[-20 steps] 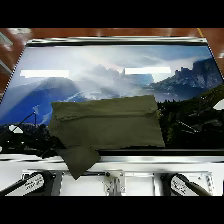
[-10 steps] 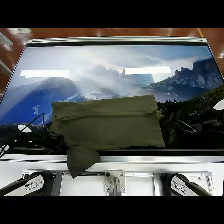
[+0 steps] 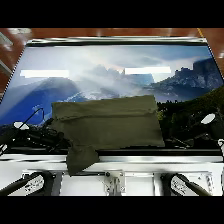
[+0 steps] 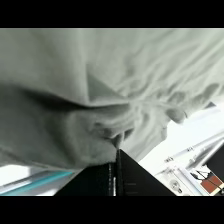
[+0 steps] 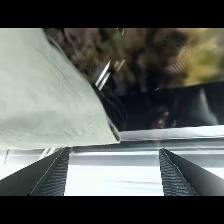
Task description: Fold the shirts.
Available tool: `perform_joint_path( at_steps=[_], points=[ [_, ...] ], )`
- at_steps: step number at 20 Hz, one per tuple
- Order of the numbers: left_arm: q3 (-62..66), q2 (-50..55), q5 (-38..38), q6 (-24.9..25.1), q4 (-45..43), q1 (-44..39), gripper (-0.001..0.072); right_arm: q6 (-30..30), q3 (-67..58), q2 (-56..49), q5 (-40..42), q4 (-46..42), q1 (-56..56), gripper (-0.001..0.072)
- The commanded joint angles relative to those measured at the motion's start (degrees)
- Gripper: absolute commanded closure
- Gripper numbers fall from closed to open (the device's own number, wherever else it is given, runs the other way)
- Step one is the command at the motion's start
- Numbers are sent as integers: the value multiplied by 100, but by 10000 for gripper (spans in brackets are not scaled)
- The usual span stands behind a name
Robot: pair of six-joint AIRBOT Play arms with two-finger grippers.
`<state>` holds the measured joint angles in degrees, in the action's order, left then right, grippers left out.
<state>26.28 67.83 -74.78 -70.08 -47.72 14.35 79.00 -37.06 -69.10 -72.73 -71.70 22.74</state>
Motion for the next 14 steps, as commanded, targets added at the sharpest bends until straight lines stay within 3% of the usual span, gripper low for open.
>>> perform_joint_path(
  at_steps=[1, 4, 8, 9, 10, 11, 14],
  points=[
    [28, -68, -170, 68, 39, -2, 665, -15, 428, -2, 533, 470, 0, 59],
    [46, -83, -181, 70, 39, -2, 665, 4, 584, -2, 866, 940, -186, 59],
    [46, -83, -199, 221, 39, -2, 665, 487, 798, -2, 1342, 992, -717, 74],
    [46, -83, -221, 286, 39, -2, 665, 481, 796, 0, 1335, 994, -820, 266],
    [68, -83, -238, 365, 39, -2, 665, 476, 756, 0, 1274, 999, -872, 565],
    [138, -92, -245, 396, 26, -2, 666, 466, 684, 11, 1193, 1064, -868, 656],
    [667, -345, -247, 629, 22, 0, 667, 98, 225, 289, 1091, 1447, -870, 657]
  ],
)
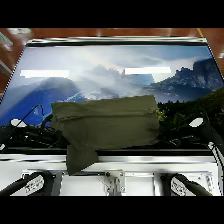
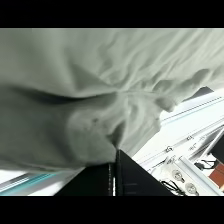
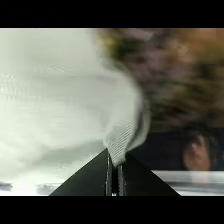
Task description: Fold the shirts.
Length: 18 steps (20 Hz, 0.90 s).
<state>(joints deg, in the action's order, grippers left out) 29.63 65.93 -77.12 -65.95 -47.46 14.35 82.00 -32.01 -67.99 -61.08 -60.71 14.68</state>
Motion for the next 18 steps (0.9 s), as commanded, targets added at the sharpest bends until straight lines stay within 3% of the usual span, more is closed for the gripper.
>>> perform_joint_path(
  at_steps=[1, 8, 14, 18],
  points=[
    [599, -264, -11, 203, -2, 35, 667, -238, -444, 278, -20, 566, -81, 658],
    [2245, -114, 138, -39, -4, 573, 667, -116, -1624, -190, 1596, 616, -1180, 658],
    [3432, 1403, 205, -74, 57, 577, 667, -50, -3099, -1735, 2002, 616, -1622, 658],
    [4341, 2483, 201, -70, 417, 599, 667, 308, -3591, -2267, 2227, 391, -1668, 658]
  ],
)
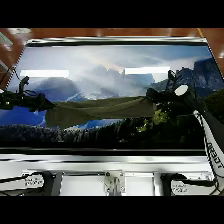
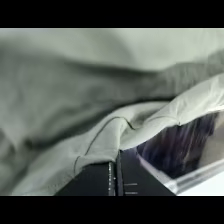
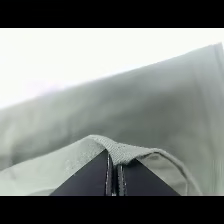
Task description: Fold the shirts.
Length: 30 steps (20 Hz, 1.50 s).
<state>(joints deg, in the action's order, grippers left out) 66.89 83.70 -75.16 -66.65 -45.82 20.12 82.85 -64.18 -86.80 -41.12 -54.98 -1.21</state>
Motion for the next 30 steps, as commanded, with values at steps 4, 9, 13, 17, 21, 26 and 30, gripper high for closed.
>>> perform_joint_path(
  at_steps=[4, 9, 13, 17, 21, 26, 30],
  points=[
    [1217, 1390, 13, -7, 411, 22, 666, 935, -372, -385, 94, -1139, -81, 658],
    [1287, 1875, -15, -260, 411, 20, 664, 1285, -372, -446, -367, -1541, -79, 657],
    [1381, 1869, -195, -240, 428, 35, 255, 1458, -372, -520, -339, -1556, -74, 147],
    [1679, 1823, -1023, -236, 433, 70, 249, 1311, -372, -380, -619, -1580, 372, 17],
    [1687, 1574, -981, -236, 450, 68, 253, 1137, -372, -680, -1217, -767, 863, 17],
    [1685, 1360, -1003, -240, 763, 11, 255, 509, -372, -1414, -1204, 684, 734, 18],
    [1687, 1169, -997, -238, 901, -208, 262, -245, -374, -1368, -1141, 1386, 629, 651]
  ],
)
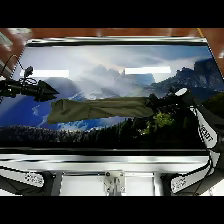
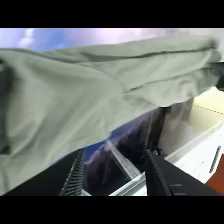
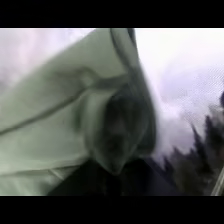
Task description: Fold the shirts.
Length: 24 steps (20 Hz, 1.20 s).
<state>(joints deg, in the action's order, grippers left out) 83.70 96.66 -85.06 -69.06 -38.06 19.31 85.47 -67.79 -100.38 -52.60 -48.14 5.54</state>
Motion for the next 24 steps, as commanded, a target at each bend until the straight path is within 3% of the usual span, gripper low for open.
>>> perform_joint_path(
  at_steps=[1, 2, 3, 9, 12, 16, 20, 22, 24],
  points=[
    [4, -144, -7, 4, 125, -225, 382, -634, -13, 151, 0, 719, -24, 657],
    [4, -142, -7, 50, 125, -348, 549, -726, -13, 389, 2, 695, -22, 657],
    [4, -142, 31, 201, 122, -527, 661, -752, -13, 673, -7, 660, -24, 658],
    [-208, -129, 1484, 323, 103, -2304, 666, -498, -13, 2715, -621, 599, -24, 657],
    [-511, -118, 2227, 319, 105, -3331, 666, 85, -13, 3637, -920, 529, -24, 657],
    [-820, -24, 3552, -101, 190, -4553, 665, 990, -13, 4658, -1373, 431, -24, 658],
    [-828, 339, 4780, -98, 1589, -5602, 665, 1604, -11, 5530, -1788, 363, -24, 657],
    [-826, 586, 4953, 586, 2728, -6024, 665, 1832, -11, 5827, -1847, 190, -24, 657],
    [-828, 737, 4555, 1502, 3582, -6144, 666, 1838, -11, 5967, -2098, -114, -24, 657]
  ],
)
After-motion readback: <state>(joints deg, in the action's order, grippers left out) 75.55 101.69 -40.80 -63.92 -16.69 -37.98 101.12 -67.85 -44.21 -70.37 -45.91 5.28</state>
